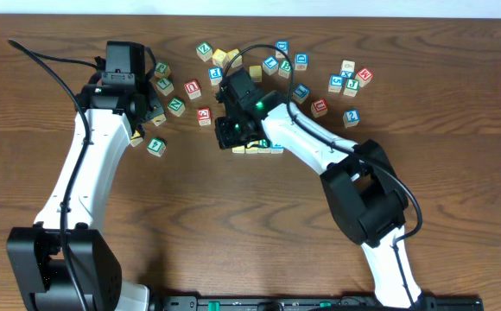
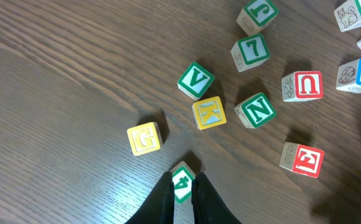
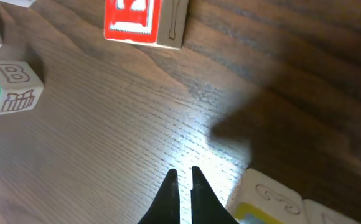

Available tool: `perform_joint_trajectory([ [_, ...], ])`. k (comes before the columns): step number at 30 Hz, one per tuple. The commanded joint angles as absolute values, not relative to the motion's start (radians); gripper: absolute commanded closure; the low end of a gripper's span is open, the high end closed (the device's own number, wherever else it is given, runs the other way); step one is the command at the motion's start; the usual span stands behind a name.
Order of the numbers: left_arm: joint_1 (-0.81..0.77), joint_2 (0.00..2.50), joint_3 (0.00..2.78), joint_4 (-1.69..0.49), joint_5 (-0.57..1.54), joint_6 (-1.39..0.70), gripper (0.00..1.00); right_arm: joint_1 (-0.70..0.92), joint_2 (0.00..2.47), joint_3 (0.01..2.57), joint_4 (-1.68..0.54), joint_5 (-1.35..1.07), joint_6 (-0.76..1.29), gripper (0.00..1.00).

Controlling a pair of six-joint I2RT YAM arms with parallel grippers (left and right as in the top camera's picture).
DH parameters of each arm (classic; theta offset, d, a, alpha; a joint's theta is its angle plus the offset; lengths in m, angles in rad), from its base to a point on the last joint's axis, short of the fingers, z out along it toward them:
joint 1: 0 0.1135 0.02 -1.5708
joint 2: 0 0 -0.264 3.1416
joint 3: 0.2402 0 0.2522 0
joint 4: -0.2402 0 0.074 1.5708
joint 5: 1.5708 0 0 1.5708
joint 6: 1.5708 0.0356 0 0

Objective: Spell out CORL

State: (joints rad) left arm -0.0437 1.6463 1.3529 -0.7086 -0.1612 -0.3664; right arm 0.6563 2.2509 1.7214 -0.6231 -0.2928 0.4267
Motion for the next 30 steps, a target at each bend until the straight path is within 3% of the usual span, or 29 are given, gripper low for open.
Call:
perform_joint_trajectory([
  [1, -0.042, 1.646, 1.359, -0.719, -0.176, -0.372, 0.88, 0.663, 2.263, 1.735, -0.631, -0.233, 0.483, 0.97],
  [20, -0.042, 1.646, 1.359, -0.725, -0.177, -0.372, 0.88, 0.661, 2.261, 1.740, -0.650, -0.208, 0.477, 0.97],
  [30, -0.042, 1.646, 1.359, -0.726, -0.177, -0.372, 0.88, 0.570, 2.111, 1.799, -0.781, -0.190, 0.426, 0.94],
])
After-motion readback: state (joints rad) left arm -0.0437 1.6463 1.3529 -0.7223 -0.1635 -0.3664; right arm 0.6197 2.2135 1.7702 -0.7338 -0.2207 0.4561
